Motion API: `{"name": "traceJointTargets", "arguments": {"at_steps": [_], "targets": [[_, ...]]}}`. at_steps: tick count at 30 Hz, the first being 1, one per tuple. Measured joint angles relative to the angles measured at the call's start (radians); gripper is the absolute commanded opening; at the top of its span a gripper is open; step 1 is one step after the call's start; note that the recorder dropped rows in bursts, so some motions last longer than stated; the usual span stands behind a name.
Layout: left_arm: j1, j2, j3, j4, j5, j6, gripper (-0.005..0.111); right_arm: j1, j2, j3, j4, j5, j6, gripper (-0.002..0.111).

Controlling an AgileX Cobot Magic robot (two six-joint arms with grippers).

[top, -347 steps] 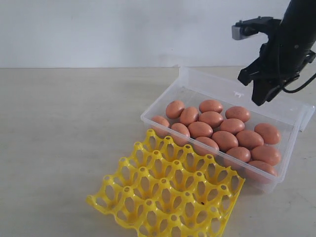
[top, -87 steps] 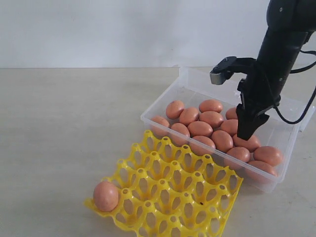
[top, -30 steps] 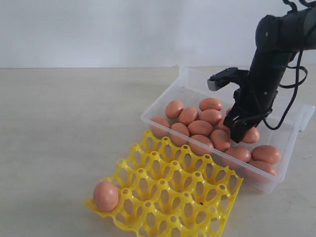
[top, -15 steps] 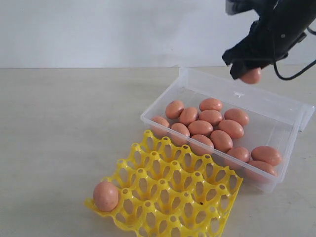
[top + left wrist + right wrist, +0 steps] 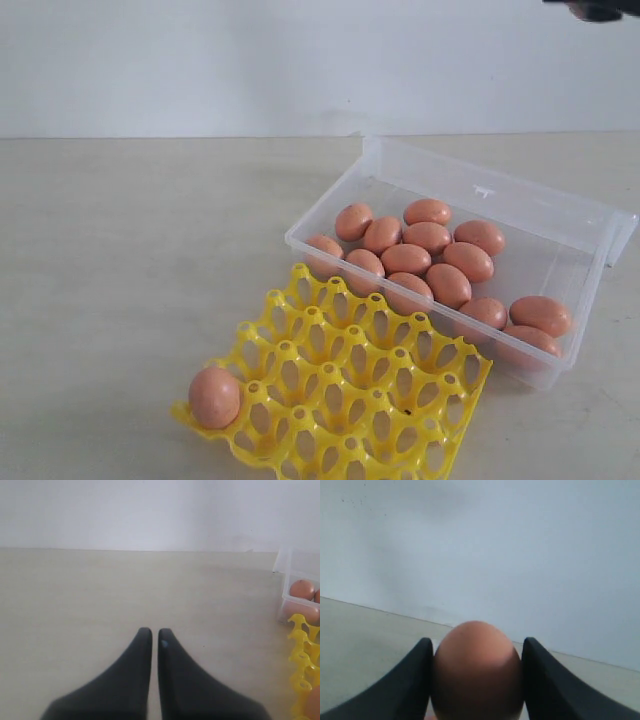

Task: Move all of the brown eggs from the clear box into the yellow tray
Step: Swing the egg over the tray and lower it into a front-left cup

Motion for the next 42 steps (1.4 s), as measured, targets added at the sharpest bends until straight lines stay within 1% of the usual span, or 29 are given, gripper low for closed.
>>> {"name": "traceJointTargets", "arguments": {"at_steps": [5, 9, 12, 16, 19, 22, 25, 28, 31, 33, 36, 39, 42], "targets": [[0.0, 0.0, 0.0, 0.0, 0.0, 0.0, 0.004, 0.0, -0.115, 0.209, 0.0, -0.103, -0.178, 0.0], [0.0, 0.0, 0.0, 0.0, 0.0, 0.0, 0.004, 0.0, -0.132, 0.324, 0.0, -0.131, -0.465, 0.0], [0.0, 0.0, 0.0, 0.0, 0.0, 0.0, 0.004, 0.0, -0.118, 0.356, 0.0, -0.184, -0.671, 0.0], [0.0, 0.0, 0.0, 0.0, 0.0, 0.0, 0.004, 0.024, -0.07, 0.356, 0.0, -0.257, -0.833, 0.0], [0.0, 0.0, 0.0, 0.0, 0.0, 0.0, 0.004, 0.093, -0.023, 0.334, 0.0, -0.254, -0.881, 0.0], [0.0, 0.0, 0.0, 0.0, 0.0, 0.0, 0.004, 0.195, 0.022, 0.292, 0.0, -0.216, -0.93, 0.0], [0.0, 0.0, 0.0, 0.0, 0.0, 0.0, 0.004, 0.318, 0.057, 0.263, 0.0, -0.187, -1.041, 0.0], [0.0, 0.0, 0.0, 0.0, 0.0, 0.0, 0.004, 0.414, 0.093, 0.26, 0.0, -0.175, -1.131, 0.0], [0.0, 0.0, 0.0, 0.0, 0.0, 0.0, 0.004, 0.483, 0.137, 0.26, 0.006, -0.166, -1.16, 0.0], [0.0, 0.0, 0.0, 0.0, 0.0, 0.0, 0.004, 0.519, 0.166, 0.26, 0.048, -0.157, -1.142, 0.0], [0.0, 0.0, 0.0, 0.0, 0.0, 0.0, 0.004, 0.548, 0.195, 0.257, 0.192, -0.135, -1.043, 0.0], [0.0, 0.0, 0.0, 0.0, 0.0, 0.0, 0.004, 0.555, 0.207, 0.255, 0.374, -0.127, -0.92, 0.0], [0.0, 0.0, 0.0, 0.0, 0.0, 0.0, 0.004, 0.556, 0.207, 0.255, 0.498, -0.149, -0.816, 0.0]]}}
